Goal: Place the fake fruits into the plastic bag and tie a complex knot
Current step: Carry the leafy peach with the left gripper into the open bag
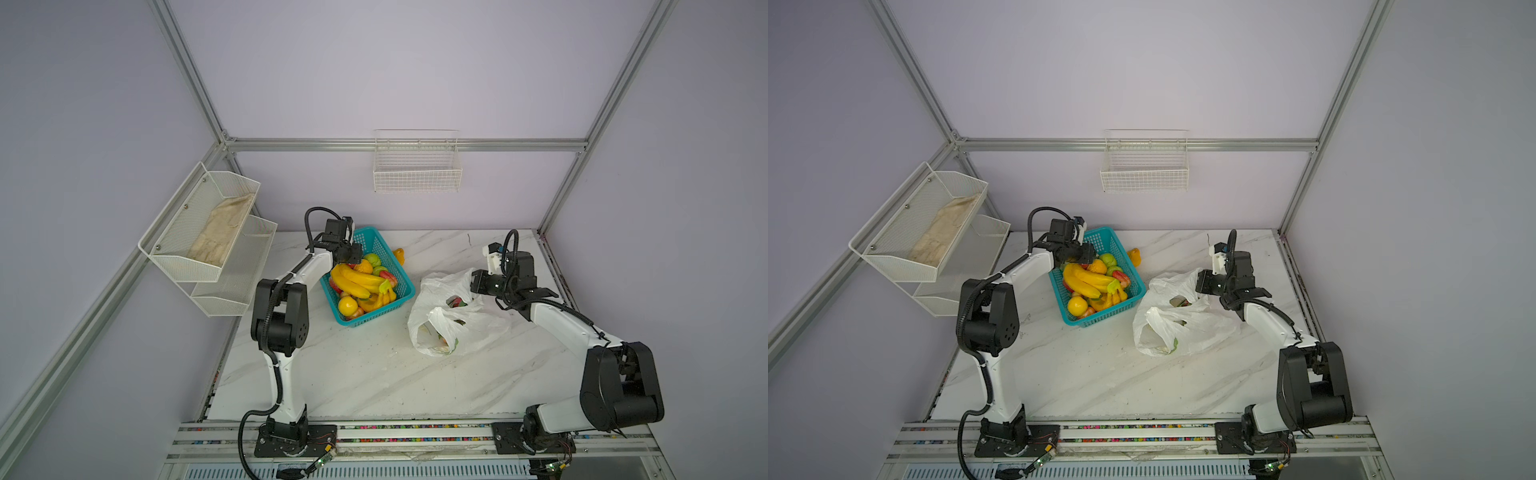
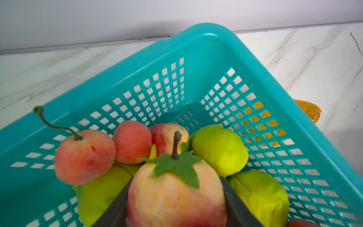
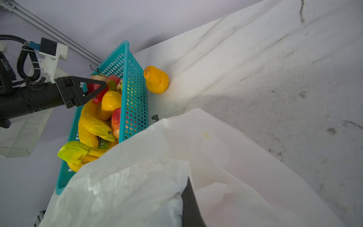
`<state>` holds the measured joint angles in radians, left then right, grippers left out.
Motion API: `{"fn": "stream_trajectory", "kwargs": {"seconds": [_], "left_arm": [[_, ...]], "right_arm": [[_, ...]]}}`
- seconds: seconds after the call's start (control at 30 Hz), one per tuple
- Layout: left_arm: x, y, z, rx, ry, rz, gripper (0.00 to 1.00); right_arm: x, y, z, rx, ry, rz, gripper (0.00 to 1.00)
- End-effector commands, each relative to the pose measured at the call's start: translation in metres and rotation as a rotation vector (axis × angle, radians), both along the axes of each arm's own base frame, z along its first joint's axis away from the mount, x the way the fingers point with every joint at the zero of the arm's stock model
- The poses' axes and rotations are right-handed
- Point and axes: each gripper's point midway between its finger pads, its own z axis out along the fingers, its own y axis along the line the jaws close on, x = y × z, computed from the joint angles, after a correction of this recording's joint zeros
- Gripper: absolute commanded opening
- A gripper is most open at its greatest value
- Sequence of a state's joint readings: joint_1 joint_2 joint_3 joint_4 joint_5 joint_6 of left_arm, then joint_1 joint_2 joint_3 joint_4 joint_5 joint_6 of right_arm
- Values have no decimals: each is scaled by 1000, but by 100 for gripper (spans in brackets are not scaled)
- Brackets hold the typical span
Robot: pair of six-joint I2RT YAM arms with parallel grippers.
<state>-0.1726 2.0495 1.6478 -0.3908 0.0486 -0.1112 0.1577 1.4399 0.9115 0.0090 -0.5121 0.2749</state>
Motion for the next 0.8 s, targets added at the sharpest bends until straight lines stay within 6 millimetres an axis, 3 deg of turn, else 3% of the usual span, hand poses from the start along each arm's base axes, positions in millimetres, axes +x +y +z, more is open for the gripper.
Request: {"fn": "stream_trajectory", "kwargs": {"seconds": [0.0,0.17,0.3,0.4,0.47,0.5,0.67,0.77], "left_arm": [[14,-5,67,-30,-143,2,53],[-5,-3,107,-85,-240,22,50],[-44,-14,130,-185,-274,25,48],[-91,-43,146,-266,-319,-52,46],[-127,-72,143,-318,-325,-139,44],[-149,-86,153,-346,-345,-190,44],[-234,-151,142,-441,-303,-426,40],[-269,-184,133,-470,-275,-545,38]], "right_arm": [[-3,-2,3,-12,-14,0,0],[-1,-2,7,13,-17,-14,0],[1,0,14,31,-27,-13,0],[2,1,21,38,-40,-12,0],[2,2,24,41,-46,-6,0],[3,2,26,42,-49,-4,0],[2,4,34,44,-64,10,0],[3,5,38,43,-70,17,0]]}}
